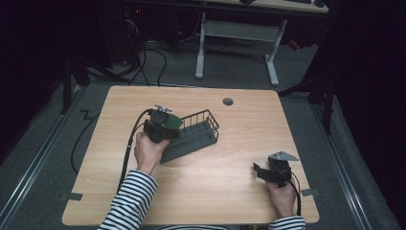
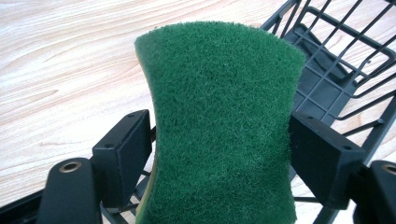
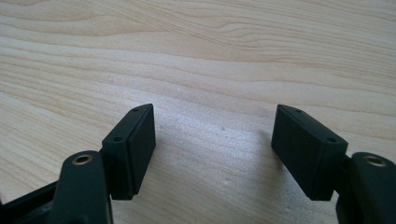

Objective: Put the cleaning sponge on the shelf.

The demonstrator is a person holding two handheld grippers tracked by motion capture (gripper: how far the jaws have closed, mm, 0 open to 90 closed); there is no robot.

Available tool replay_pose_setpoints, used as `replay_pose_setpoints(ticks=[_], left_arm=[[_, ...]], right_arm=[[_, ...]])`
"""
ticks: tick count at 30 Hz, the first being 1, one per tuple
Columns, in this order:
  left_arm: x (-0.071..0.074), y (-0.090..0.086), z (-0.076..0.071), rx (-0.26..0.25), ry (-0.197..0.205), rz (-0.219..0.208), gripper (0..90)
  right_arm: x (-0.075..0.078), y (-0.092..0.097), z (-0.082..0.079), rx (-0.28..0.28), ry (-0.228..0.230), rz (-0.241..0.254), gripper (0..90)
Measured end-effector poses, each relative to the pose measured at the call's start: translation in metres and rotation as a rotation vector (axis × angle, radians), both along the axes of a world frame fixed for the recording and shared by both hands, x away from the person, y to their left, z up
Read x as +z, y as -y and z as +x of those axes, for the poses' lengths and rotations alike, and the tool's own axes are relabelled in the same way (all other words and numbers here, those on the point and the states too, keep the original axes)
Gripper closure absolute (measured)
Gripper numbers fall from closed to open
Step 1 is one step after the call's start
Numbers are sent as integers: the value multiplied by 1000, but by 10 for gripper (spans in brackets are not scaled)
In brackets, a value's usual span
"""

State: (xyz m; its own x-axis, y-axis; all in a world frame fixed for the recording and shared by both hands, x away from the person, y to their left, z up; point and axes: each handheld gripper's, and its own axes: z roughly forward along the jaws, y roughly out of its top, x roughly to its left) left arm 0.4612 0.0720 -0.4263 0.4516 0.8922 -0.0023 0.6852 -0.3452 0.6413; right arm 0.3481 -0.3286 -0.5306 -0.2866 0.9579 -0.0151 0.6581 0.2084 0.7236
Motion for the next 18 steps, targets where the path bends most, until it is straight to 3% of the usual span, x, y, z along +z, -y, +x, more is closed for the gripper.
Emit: replay_pose_setpoints(ticks=[18], left_arm=[[-3,-6,-7,-10,-7,-38,236]], right_arm=[[0,0,0,0,-1,1,305]])
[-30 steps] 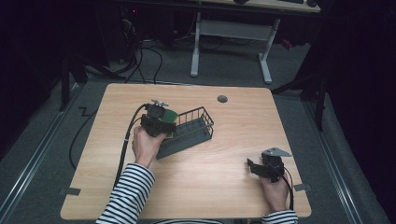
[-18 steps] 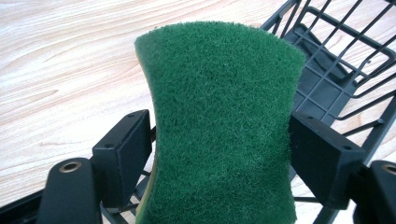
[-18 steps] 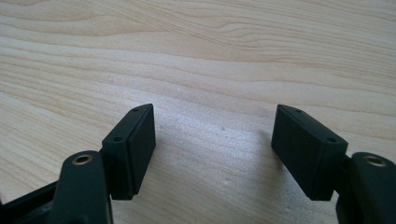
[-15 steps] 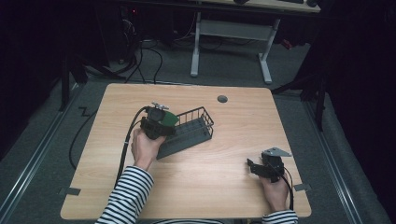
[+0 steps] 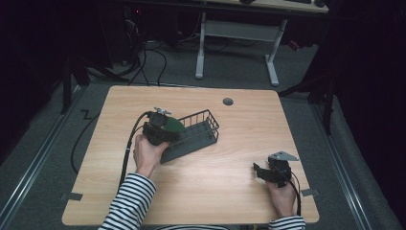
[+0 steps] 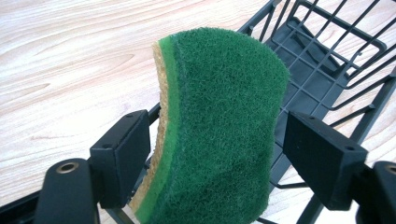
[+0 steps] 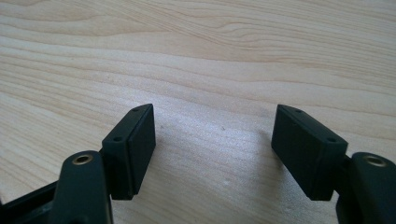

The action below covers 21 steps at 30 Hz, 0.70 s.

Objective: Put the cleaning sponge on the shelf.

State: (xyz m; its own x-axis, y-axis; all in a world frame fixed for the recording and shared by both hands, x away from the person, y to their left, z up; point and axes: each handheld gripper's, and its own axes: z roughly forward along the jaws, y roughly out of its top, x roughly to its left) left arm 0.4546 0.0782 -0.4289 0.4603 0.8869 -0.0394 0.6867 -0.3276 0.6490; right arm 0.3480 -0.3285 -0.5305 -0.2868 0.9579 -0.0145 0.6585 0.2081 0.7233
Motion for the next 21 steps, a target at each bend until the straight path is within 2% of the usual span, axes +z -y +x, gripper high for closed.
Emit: replay_pose_setpoints(ticks=[11,17,21], left_arm=[[12,-9,-10,-4,30,-32,231],[18,-23,-18,-4,47,-59,235],[18,-33,-23,0,51,-59,234]], right_arm=[[0,0,0,1,1,0,305],[0,0,0,0,0,0,305],[0,0,0,0,0,0,305]])
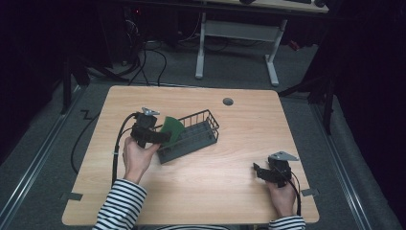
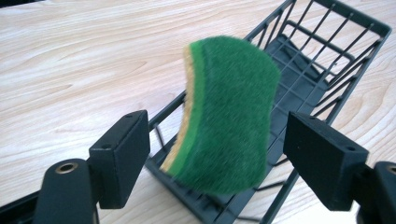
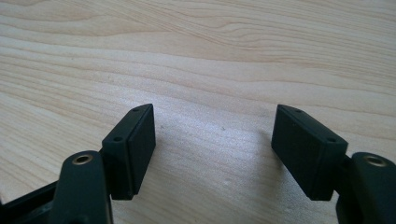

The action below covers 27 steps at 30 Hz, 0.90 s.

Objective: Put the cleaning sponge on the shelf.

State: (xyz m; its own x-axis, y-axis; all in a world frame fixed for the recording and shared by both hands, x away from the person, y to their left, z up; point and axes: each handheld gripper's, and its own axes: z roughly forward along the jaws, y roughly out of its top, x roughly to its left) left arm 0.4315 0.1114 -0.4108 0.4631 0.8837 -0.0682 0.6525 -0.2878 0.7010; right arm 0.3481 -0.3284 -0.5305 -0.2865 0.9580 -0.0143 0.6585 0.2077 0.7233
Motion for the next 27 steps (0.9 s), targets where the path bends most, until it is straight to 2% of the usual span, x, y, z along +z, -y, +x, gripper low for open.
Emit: replay_pose_setpoints(ticks=[9,12,27], left_arm=[[2,-23,-11,21,19,-39,236],[3,-31,-14,24,13,-58,247],[2,-63,-32,59,30,-81,255]], right_arm=[[0,0,0,0,0,0,305],[0,0,0,0,0,0,305],[0,0,0,1,-1,-1,305]])
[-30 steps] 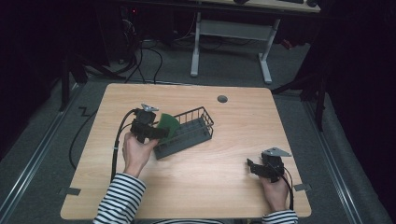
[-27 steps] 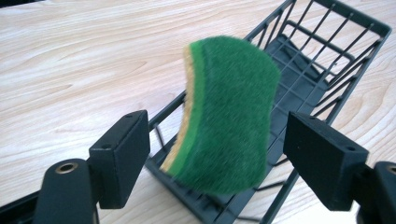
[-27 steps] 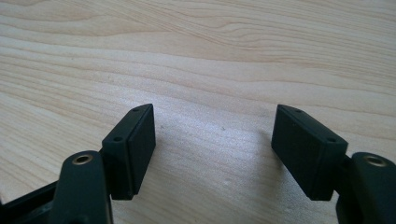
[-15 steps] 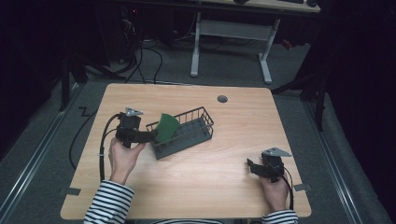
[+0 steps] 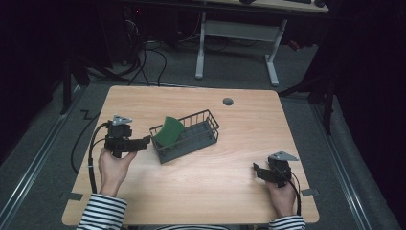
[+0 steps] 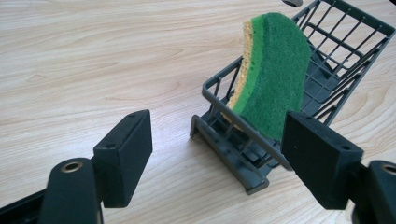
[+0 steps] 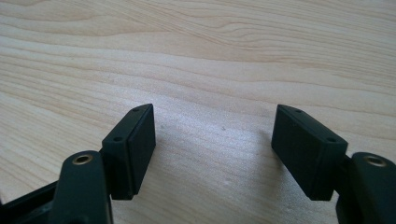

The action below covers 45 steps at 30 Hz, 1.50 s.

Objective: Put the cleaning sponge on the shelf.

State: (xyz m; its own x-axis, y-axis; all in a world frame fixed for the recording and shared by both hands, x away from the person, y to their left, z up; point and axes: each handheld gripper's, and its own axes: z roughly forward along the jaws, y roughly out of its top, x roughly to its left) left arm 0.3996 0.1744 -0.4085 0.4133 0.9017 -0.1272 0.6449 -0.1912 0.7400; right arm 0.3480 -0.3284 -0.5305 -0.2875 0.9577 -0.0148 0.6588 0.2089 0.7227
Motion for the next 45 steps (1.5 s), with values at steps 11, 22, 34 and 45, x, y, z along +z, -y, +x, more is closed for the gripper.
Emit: replay_pose_setpoints(ticks=[11,22,34,45], left_arm=[[-4,-20,-9,36,3,-13,256],[-16,-36,-17,69,-5,-25,256],[-35,-53,-28,79,-23,-53,256],[-53,-60,-34,92,-29,-67,258]], right_arm=[[0,0,0,2,0,-2,305],[0,0,0,2,0,-1,305],[0,0,0,3,0,-2,305],[0,0,0,4,0,-2,304]])
